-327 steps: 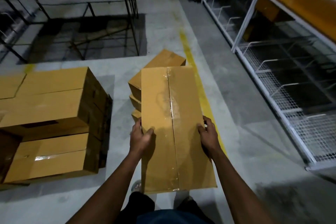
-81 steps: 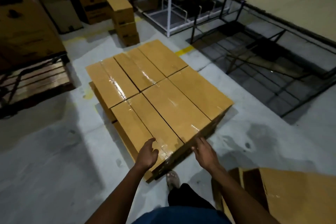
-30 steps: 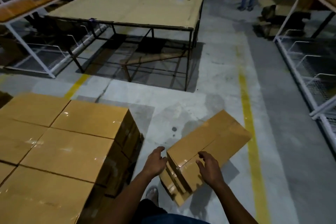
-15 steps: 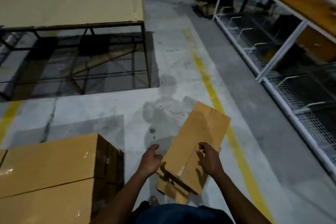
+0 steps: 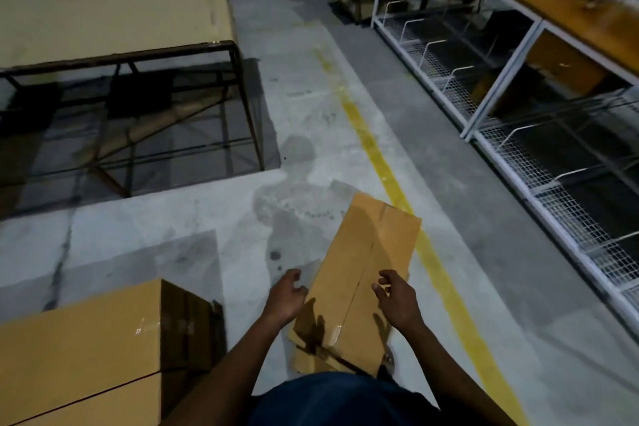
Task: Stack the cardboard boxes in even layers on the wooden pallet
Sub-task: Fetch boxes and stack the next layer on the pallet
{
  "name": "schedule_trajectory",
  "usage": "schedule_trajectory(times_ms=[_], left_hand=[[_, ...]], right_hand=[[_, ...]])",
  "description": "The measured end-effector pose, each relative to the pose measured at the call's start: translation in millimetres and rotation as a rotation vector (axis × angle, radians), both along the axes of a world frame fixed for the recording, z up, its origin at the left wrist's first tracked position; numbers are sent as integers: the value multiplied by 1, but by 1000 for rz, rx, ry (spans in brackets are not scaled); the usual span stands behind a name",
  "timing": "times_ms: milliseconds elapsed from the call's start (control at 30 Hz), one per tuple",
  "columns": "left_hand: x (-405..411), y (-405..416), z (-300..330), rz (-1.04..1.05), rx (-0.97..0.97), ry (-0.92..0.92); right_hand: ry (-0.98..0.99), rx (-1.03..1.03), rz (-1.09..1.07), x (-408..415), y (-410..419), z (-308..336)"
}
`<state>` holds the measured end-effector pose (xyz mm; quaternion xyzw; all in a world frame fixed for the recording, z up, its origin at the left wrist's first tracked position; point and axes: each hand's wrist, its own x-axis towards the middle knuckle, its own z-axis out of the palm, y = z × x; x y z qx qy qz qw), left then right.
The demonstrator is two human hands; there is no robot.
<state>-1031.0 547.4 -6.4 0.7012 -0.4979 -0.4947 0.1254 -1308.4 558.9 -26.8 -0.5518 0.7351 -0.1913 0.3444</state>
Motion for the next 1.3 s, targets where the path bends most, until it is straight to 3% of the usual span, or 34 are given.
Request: schedule_trajectory(times_ms=[400, 633, 933, 1033, 1300], left_hand=[[-74, -23, 0, 45, 86, -78], [-94, -37, -11, -37, 117, -102], [-72, -79, -29, -225, 175, -84], [-63, -90, -43, -261, 211, -67], [-64, -116, -105, -231, 219, -117]], right_hand=[[-85, 144, -30, -58, -42, -30], [-99, 220, -32, -71, -40, -43], [-17, 199, -302, -53, -18, -59], [-83, 313, -397, -43, -10, -67], [-82, 409, -427, -37, -12, -129]])
